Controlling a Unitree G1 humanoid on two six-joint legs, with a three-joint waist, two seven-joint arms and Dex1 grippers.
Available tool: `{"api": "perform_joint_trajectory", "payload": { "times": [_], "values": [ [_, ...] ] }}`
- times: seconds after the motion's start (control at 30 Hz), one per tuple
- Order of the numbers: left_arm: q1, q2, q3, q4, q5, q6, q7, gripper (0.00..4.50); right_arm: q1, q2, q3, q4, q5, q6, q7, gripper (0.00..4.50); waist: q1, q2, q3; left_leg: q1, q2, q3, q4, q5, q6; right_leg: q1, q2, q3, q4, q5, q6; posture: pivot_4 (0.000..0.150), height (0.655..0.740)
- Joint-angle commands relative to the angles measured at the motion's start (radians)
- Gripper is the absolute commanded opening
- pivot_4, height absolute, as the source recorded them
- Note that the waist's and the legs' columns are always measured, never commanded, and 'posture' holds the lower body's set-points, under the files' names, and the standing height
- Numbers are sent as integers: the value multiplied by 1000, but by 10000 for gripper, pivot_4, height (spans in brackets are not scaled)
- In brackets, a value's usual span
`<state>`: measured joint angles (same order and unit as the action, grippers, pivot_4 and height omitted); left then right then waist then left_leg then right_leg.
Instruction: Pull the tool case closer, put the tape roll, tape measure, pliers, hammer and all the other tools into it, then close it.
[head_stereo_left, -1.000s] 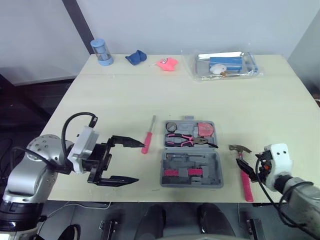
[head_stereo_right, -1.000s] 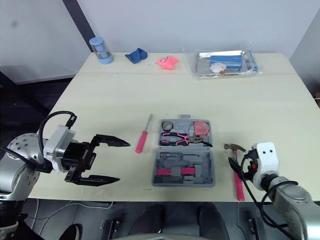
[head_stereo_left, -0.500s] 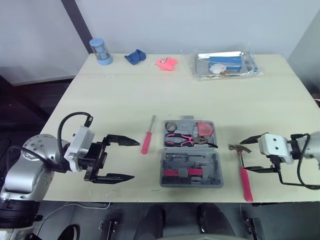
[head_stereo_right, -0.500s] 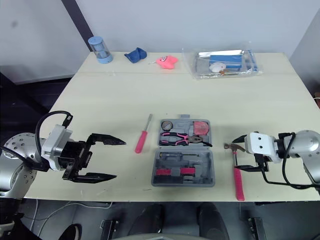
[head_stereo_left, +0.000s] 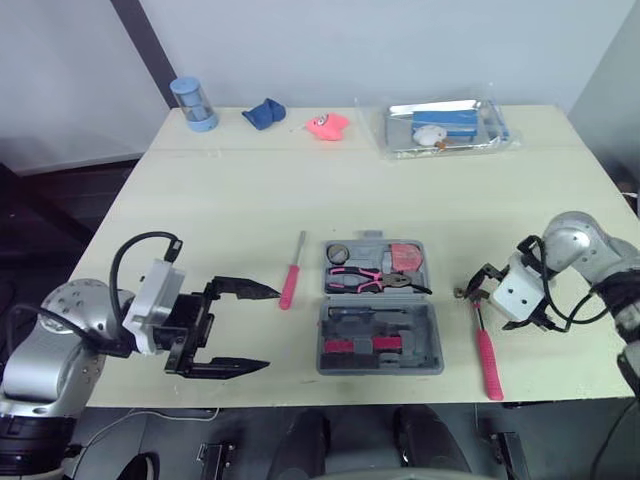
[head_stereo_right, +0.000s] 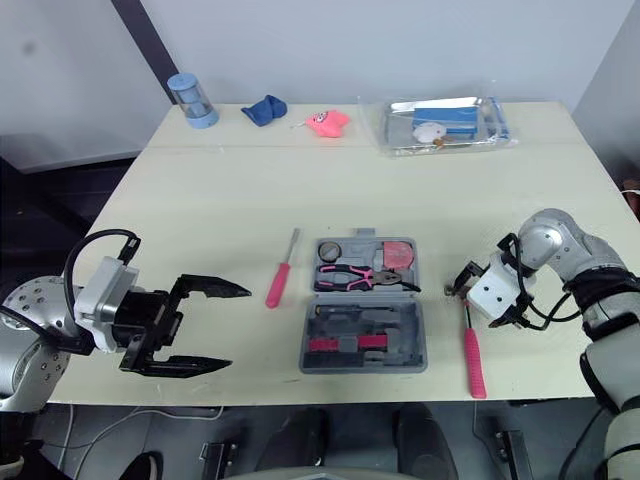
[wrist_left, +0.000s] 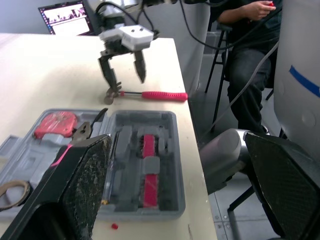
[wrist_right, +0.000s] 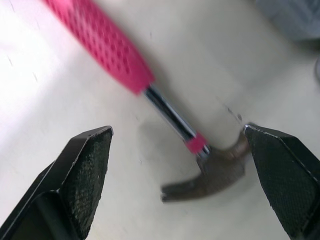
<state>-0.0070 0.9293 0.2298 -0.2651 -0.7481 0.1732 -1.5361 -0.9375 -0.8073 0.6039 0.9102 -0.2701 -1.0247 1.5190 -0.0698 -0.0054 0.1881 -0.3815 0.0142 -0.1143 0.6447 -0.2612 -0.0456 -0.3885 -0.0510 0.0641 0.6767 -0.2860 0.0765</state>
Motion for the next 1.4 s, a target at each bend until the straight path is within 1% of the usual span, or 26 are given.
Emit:
{"api": "perform_joint_trajectory", "payload": {
  "times": [0.03, 0.3, 0.33, 0.4, 0.43, 0.47, 0.5, 0.67, 0.7, 0.8, 0.87, 0.93, 0.97, 1.03, 1.1, 1.23, 1.3, 1.4],
  "values": [
    [3, -5, 29, -30, -14, 7, 10, 45000, -35, 7, 18, 58, -81, -79, -57, 44028, 1, 0, 0, 0, 0, 0, 0, 0, 0, 0, 0, 0, 0, 0, 0, 1500, 7400],
    [1, -28, 26, -43, -8, 9, 32, 45000, -86, 61, 89, 144, -292, -134, -234, 44028, -5, 0, 0, 1, 0, 0, 0, 1, -2, 0, 0, 0, 1, 0, 0, 1500, 7400],
    [3, -30, 27, -45, -8, 8, 35, 45000, -93, 67, 98, 149, -315, -135, -252, 39100, -6, -1, 0, 1, 0, 0, 1, 1, -2, 0, 0, 1, 1, 0, 0, 1500, 7400],
    [11, -35, 32, -53, -8, 7, 41, 45000, -101, 82, 105, 160, -330, -141, -276, 32834, -8, -2, -1, 1, 0, 0, 2, 1, -2, 1, 0, 1, 2, 0, 0, 1500, 7400],
    [19, -38, 35, -59, -8, 6, 45, 45000, -103, 89, 110, 165, -334, -144, -279, 31354, -10, -2, -1, 1, 0, 0, 3, 1, -1, 1, 0, 1, 2, 0, 0, 1500, 7400],
    [26, -41, 37, -65, -9, 6, 49, 45000, -104, 96, 110, 171, -335, -147, -281, 26380, -12, -3, -2, 1, 0, 0, 3, 1, -1, 1, 0, 1, 2, 0, 0, 1500, 7400],
    [32, -42, 39, -69, -9, 6, 51, 45000, -105, 100, 113, 175, -339, -150, -285, 23084, -15, -4, -3, 2, 0, 0, 3, 0, 0, 2, 0, 1, 2, 0, 0, 1500, 7400],
    [49, -49, 46, -82, -12, 7, 60, 45000, -102, 96, 113, 185, -335, -160, -275, 1309, -23, -6, -4, 2, 0, -1, 3, 0, 0, 3, 1, 0, 2, 0, 0, 1500, 7400],
    [49, -51, 47, -82, -13, 8, 62, 45000, -101, 86, 109, 186, -325, -163, -265, 322, -24, -6, -4, 2, 0, -1, 3, 0, 0, 3, 1, 0, 2, 0, 0, 1500, 7400],
    [49, -54, 48, -82, -14, 8, 64, 45000, -101, 58, 102, 189, -297, -176, -234, 322, -23, -6, -3, 2, 0, -1, 3, 0, 0, 3, 1, 0, 2, 0, 0, 1500, 7400],
    [48, -57, 47, -79, -13, 8, 64, 45000, -94, 32, 90, 186, -248, -183, -188, 322, -20, -3, -2, 2, 0, -1, 3, 0, 0, 3, 1, 0, 2, 0, 0, 1500, 7400],
    [43, -60, 45, -69, -9, 5, 63, 45000, -69, -7, 68, 162, -144, -170, -108, 322, -17, -3, -2, 2, 0, -1, 3, 0, 0, 3, 0, 0, 2, 0, 0, 1500, 7400],
    [38, -61, 44, -63, -7, 5, 63, 45000, -48, -31, 52, 132, -69, -142, -50, 322, -11, -2, -1, 1, -1, -1, 3, 0, 0, 3, 0, 0, 1, 0, 0, 1500, 7400],
    [32, -63, 43, -58, -7, 5, 64, 45000, 13, -82, 3, 38, 89, -23, 59, 322, -7, 0, 0, 1, -1, -1, 3, 0, 0, 3, 0, 0, 1, 0, 0, 1500, 7400],
    [29, -66, 43, -59, -8, 6, 65, 45000, 78, -151, -22, -89, 219, 138, 94, 322, 1, 3, 2, 1, -1, -1, 3, 0, 0, 3, -1, 0, 1, 0, 0, 1500, 7400],
    [27, -70, 40, -61, -8, 9, 67, 45000, 191, -247, -88, -314, 355, 428, 95, 322, -2, 6, 3, 2, -1, -1, 3, 0, 0, 3, -1, 0, 3, 0, 0, 1500, 7400],
    [24, -74, 35, -64, -6, 10, 70, 45000, 300, -302, -193, -444, 419, 676, 21, 322, 3, 6, 3, 2, -1, -1, 3, 0, 0, 3, 0, 0, 3, 0, 0, 1500, 7400],
    [19, -80, 27, -75, -11, 15, 76, 45000, 465, -368, -329, -640, 457, 1026, -138, 322, 9, 6, 3, 0, -2, -1, 3, 0, 0, 2, -1, 0, 2, 0, 0, 1500, 7400]
  ]
}}
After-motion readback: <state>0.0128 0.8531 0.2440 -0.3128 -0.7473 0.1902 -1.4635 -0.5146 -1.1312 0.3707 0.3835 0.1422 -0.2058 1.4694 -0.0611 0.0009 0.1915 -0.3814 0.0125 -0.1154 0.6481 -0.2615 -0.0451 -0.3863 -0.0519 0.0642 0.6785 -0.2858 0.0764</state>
